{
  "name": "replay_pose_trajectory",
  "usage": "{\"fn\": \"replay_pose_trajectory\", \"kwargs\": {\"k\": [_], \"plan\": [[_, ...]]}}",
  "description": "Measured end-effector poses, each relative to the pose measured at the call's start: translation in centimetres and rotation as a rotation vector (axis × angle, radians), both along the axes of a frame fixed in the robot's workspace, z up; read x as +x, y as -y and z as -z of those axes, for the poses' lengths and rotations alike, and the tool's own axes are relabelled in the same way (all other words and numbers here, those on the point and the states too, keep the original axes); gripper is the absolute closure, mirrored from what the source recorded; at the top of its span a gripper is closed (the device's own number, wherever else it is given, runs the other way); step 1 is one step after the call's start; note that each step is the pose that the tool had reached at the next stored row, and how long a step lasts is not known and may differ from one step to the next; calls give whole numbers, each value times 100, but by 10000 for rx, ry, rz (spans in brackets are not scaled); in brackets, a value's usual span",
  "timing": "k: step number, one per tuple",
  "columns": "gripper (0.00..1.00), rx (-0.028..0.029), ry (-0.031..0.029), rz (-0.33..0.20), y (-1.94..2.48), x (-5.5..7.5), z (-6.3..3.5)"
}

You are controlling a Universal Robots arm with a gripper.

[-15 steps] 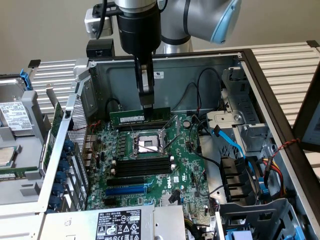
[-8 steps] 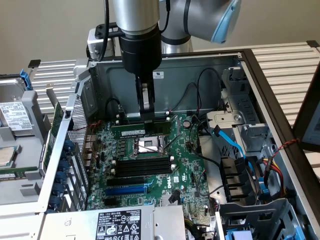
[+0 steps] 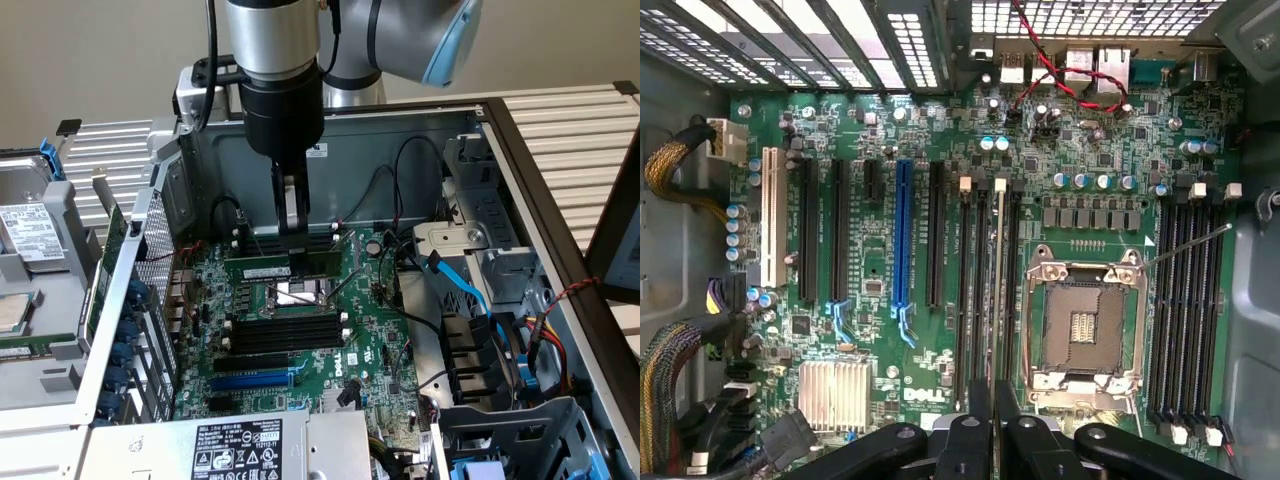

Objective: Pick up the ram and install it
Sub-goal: 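Insert the ram into the slot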

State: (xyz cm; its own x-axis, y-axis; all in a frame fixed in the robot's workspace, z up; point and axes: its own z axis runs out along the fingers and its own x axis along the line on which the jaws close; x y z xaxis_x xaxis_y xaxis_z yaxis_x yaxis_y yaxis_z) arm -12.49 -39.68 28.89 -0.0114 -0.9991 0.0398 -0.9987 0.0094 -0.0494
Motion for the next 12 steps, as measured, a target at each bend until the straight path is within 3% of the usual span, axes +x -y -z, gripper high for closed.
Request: {"fn": "replay_pose_trajectory", "kwargs": {"k": [5,12], "plan": [[87,-50,-28,7,0,0,58],[87,-52,-29,8,0,0,185]]}}
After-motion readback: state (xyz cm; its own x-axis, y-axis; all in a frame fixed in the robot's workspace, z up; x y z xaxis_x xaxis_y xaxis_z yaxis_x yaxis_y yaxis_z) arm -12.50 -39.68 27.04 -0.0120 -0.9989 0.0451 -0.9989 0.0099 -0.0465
